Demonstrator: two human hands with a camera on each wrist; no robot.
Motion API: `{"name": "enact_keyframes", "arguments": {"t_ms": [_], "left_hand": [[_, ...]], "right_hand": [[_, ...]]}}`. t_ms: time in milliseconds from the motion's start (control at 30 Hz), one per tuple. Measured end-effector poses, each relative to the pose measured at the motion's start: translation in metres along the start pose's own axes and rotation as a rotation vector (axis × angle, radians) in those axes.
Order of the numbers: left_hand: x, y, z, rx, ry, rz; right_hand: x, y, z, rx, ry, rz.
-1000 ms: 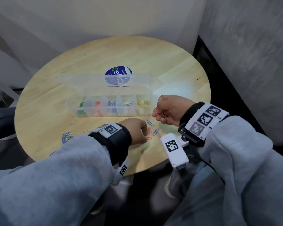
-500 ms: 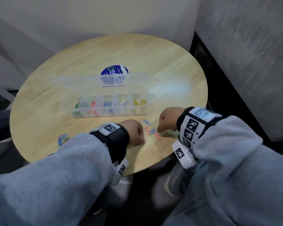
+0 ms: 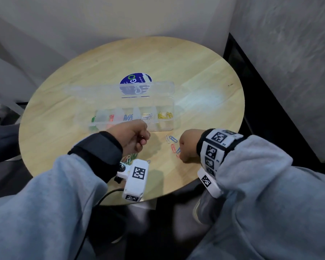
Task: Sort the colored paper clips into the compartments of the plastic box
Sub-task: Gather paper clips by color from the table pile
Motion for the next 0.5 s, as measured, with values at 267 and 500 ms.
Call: {"name": "enact_keyframes", "arguments": {"t_ms": [267,500], "left_hand": [[0.001,0.008,0.024,-0.102,-1.256,-0.127],[0.029,0.018,0.023,0.018,-1.664,0.11]], "right_hand": [[-0.011,0.006,0.021,-0.009,-0.542,0.095],[-0.007,0.003,0.015,0.103,-0.74,-0.005]]}}
Point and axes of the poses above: each hand's wrist, its own y-axis away from the middle knuckle, its own z-axis out of the back of the hand, x = y × z, the point moved 3 cm from there along -y, towards the middle knuckle, and after that the axes turned 1 degree about -x, right-handed, at the moved point
